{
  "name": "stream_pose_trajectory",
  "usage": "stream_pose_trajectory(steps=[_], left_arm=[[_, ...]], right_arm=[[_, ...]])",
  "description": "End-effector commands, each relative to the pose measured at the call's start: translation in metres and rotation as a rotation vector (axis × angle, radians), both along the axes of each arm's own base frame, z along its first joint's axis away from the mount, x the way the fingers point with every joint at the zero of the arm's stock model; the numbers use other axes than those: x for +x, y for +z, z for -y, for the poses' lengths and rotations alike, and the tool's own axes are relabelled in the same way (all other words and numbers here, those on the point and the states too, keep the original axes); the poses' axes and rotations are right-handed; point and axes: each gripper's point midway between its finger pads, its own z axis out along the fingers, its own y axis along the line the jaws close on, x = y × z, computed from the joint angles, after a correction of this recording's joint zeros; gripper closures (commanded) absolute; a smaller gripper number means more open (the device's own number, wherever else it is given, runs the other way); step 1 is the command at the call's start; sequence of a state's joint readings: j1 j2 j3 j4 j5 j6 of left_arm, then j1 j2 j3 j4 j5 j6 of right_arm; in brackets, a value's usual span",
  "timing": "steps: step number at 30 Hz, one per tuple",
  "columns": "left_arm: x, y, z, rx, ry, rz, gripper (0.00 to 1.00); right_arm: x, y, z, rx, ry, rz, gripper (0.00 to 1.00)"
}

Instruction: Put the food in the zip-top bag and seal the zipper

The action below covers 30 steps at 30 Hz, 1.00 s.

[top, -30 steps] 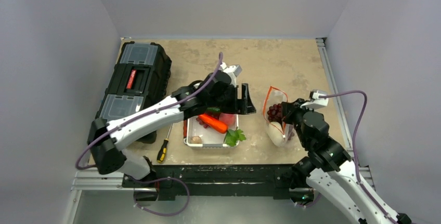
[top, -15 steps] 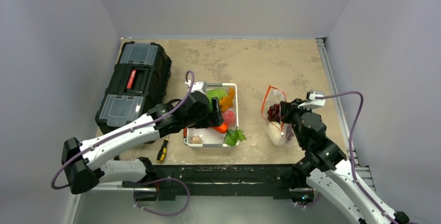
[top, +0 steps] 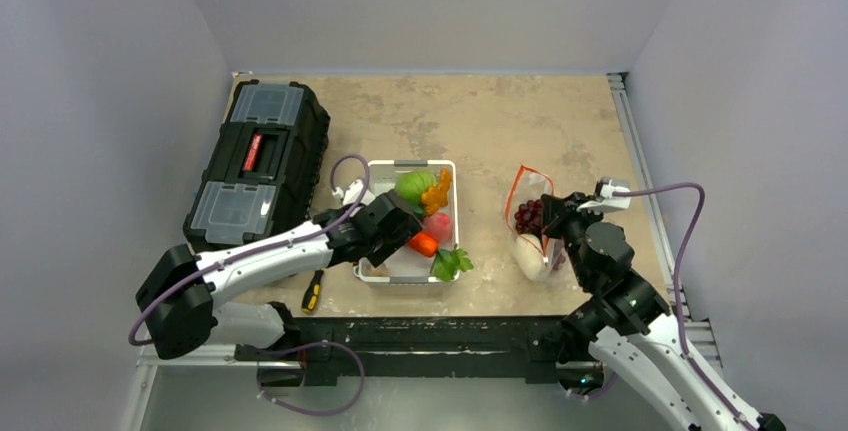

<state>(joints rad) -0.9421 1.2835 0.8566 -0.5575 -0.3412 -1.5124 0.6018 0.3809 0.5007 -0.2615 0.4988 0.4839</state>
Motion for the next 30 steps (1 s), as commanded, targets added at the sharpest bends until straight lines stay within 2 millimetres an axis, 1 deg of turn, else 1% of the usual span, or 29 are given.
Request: stream_pose_trajectory(steps=[1,6,9,14,18,21,24,27,30], left_arm=[[0.024,0.000,0.001,-0.118,0.205,0.041,0.16],[0.032,-0.012,-0.003,-0.120,0.248,0.042,0.27],[0.032,-0.022,-0.003,-0.130,0.263,0.029,0.30],[0.037,-0.028,0.001,-0.134,0.262,0.035,0.39],[0.039,-0.032,0.004,-0.139,0.257,0.039,0.43],[0.039,-0.033,0.004,-0.139,0.250,0.045,0.49],[0.039,-0.028,0.000,-0.124,0.220,0.083,0.60],[0.038,-0.016,-0.011,-0.105,0.203,0.136,0.65],[0.035,0.006,-0.020,-0.110,0.158,0.208,0.71]], right_arm=[[0.001,0.011,0.001,0.013,-0.003,0.045,1.00],[0.001,0.011,0.000,0.013,-0.001,0.044,1.00],[0.002,0.010,0.000,0.011,-0.004,0.041,1.00],[0.002,0.010,0.001,0.010,-0.006,0.042,1.00],[0.002,0.009,0.000,0.008,-0.005,0.038,1.00],[0.002,0.010,0.000,0.010,-0.003,0.040,1.00],[0.002,0.010,-0.001,0.010,0.002,0.039,1.00],[0.002,0.009,-0.001,0.011,0.003,0.040,1.00],[0.002,0.010,-0.001,0.012,0.004,0.041,1.00]])
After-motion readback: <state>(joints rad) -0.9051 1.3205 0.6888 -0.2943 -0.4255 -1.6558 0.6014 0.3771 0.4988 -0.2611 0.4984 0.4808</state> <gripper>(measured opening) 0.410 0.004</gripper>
